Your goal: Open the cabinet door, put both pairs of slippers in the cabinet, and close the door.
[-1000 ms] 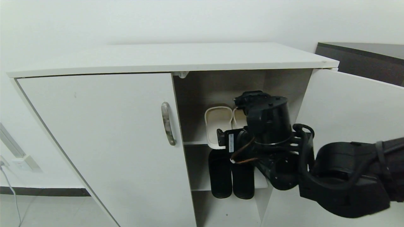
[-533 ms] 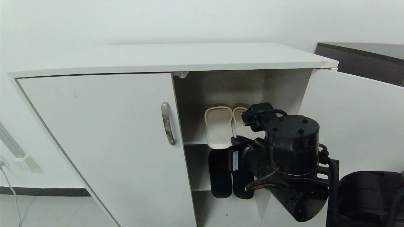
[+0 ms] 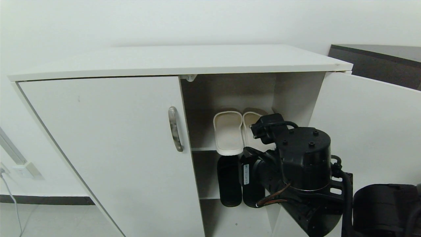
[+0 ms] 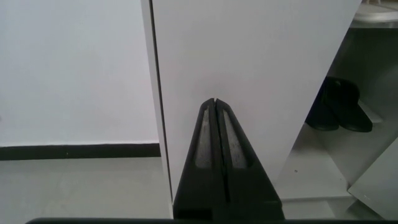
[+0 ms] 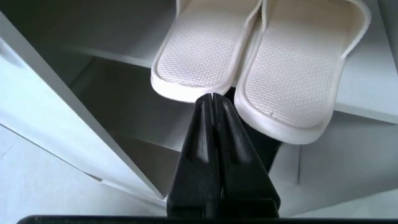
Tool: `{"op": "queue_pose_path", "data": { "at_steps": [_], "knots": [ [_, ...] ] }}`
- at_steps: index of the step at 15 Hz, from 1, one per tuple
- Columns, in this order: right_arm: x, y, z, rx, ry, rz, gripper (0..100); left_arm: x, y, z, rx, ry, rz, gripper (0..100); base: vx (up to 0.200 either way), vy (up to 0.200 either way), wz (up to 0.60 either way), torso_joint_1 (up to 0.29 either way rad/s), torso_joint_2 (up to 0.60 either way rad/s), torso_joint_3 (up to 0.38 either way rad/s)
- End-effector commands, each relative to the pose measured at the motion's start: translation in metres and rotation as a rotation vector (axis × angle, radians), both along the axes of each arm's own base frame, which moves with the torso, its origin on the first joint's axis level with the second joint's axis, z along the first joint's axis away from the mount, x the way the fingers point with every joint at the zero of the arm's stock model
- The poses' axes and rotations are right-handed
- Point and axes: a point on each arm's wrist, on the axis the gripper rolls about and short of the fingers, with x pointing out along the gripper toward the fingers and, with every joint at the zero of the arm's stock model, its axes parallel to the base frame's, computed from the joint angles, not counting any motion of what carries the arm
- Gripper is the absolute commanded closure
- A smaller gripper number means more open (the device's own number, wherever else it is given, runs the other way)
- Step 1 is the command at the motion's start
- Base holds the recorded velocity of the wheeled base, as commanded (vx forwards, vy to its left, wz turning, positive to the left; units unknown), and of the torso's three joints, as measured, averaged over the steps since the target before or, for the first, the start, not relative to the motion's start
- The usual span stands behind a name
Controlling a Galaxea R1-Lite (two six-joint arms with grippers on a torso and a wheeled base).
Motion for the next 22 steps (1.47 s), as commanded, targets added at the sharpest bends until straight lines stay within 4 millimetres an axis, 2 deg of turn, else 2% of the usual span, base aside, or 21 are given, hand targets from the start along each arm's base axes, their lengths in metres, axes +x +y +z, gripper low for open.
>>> {"op": "queue_pose_path", "data": {
  "at_steps": [1,5,9,15,20,22],
  "knots": [
    [0.0,0.0,-0.003,-0.008,0.005,0.001,100,0.0,0.0,0.0,-0.001,0.001,0.001,100,-0.2,0.0,0.0,0.007,0.0,-0.002],
    [0.0,0.0,-0.003,-0.009,0.006,0.001,100,0.0,0.0,0.0,-0.001,0.001,0.001,100,-0.2,0.0,0.0,0.003,0.0,0.004],
    [0.007,0.004,-0.024,-0.045,0.033,-0.011,100,0.0,0.0,0.0,-0.001,0.001,0.0,100,-0.2,0.0,0.0,0.002,0.0,0.004],
    [0.01,0.005,-0.025,-0.028,0.02,-0.015,100,0.0,0.0,0.0,-0.001,0.001,0.001,100,-0.2,0.0,0.0,0.002,0.0,0.002],
    [0.024,-0.007,-0.031,-0.037,0.034,-0.061,100,0.0,0.0,0.0,-0.001,0.001,0.001,100,-0.2,0.0,0.0,0.001,0.0,0.003],
    [0.023,-0.008,-0.033,-0.039,0.03,-0.063,100,0.0,0.0,0.0,-0.001,0.001,0.003,100,0.0,0.0,0.0,0.0,0.0,0.0]
  ]
}}
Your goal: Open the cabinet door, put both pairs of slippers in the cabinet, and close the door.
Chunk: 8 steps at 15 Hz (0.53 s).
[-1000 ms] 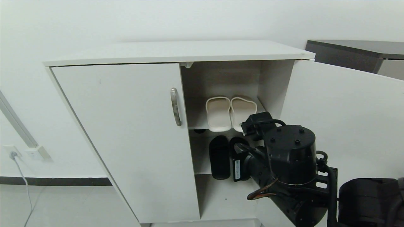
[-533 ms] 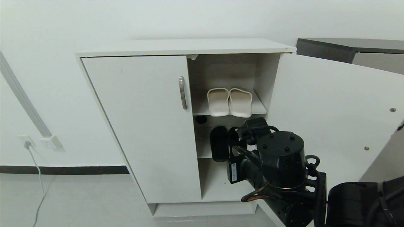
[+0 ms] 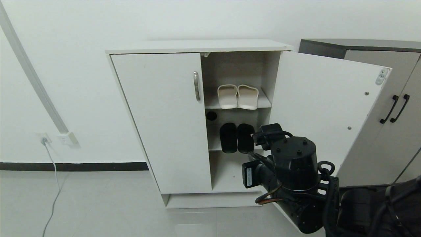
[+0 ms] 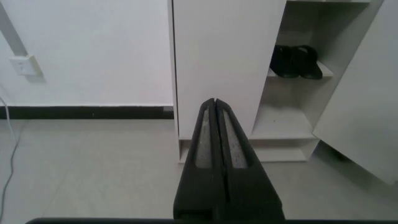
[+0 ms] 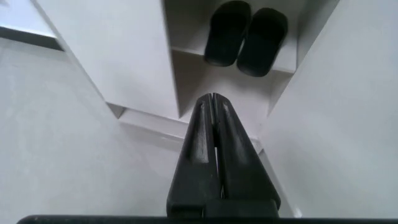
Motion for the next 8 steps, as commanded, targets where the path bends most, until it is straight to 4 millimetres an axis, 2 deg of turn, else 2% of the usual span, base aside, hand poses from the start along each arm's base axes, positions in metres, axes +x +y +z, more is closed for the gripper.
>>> {"op": "queue_pose_path", "data": {
  "at_steps": [1,8],
  "knots": [
    [0.0001,-0.0017,-0.0042,-0.011,0.009,-0.002,100,0.0001,0.0,-0.0001,0.0,0.002,0.001,100,0.0,0.0,0.0,0.0,0.0,0.0],
    [-0.0012,-0.0033,-0.0106,-0.031,0.022,-0.001,100,0.0001,0.0,-0.0001,0.0,0.002,0.001,100,0.0,0.0,0.0,0.0,0.0,0.0]
  ]
}}
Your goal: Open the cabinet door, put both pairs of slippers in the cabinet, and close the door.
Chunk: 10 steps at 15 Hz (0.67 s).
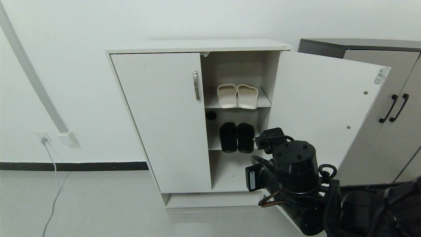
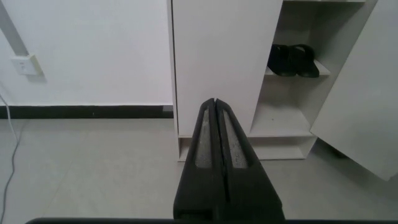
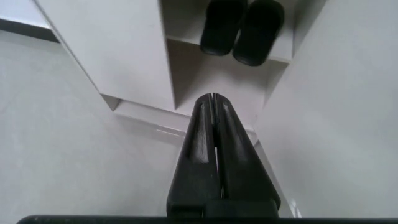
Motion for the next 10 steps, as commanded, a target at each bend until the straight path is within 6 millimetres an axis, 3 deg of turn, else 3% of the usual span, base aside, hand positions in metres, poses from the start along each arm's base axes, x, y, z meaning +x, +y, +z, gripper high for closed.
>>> {"op": "queue_pose_path", "data": {
  "at_steps": [1,10],
  "knots": [
    [-0.0001,0.0006,-0.0022,-0.005,0.004,0.002,100,0.0001,0.0,0.0001,0.0,0.001,0.0,100,0.0,0.0,0.0,0.0,0.0,0.0],
    [0.0002,0.0009,-0.0034,-0.012,0.006,0.002,100,0.0001,0.0,0.0001,0.0,0.001,0.0,100,0.0,0.0,0.0,0.0,0.0,0.0]
  ]
}}
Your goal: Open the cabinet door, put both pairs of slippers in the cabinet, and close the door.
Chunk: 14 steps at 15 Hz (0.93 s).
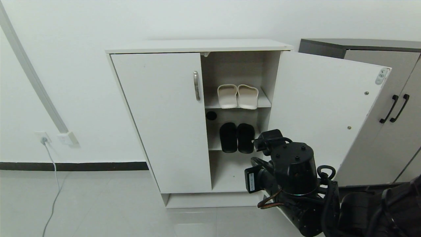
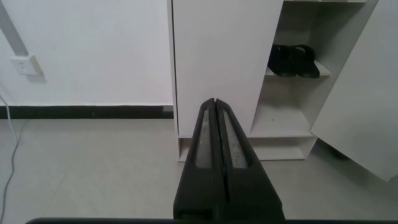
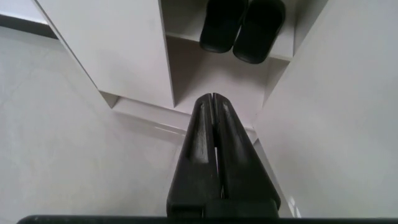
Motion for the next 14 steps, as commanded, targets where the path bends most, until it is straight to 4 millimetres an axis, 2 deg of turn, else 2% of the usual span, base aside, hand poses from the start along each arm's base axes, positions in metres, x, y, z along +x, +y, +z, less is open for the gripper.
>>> {"op": "queue_pose_path", "data": {
  "at_steps": [1,3,5,14],
  "knots": [
    [0.0,0.0005,-0.0006,-0.003,0.0,0.001,100,0.0001,0.0,0.0,0.0,0.001,0.001,100,0.0,0.0,0.0,0.0,0.0,0.0],
    [0.0,0.0004,-0.0008,-0.006,0.0,0.0,100,0.0001,0.0,0.0,0.0,0.001,0.001,100,0.0,0.0,0.0,0.004,-0.07,-0.074],
    [0.0,0.0004,-0.0008,-0.006,0.001,0.002,100,0.0001,0.0,0.0,0.0,0.001,0.001,100,0.0,0.0,0.0,0.012,-0.14,-0.295],
    [0.0005,0.001,-0.0064,-0.03,0.008,0.003,100,0.0001,0.0,0.0,0.0,0.001,0.001,100,0.0,0.0,0.0,0.081,-0.47,-0.353]
  ]
}}
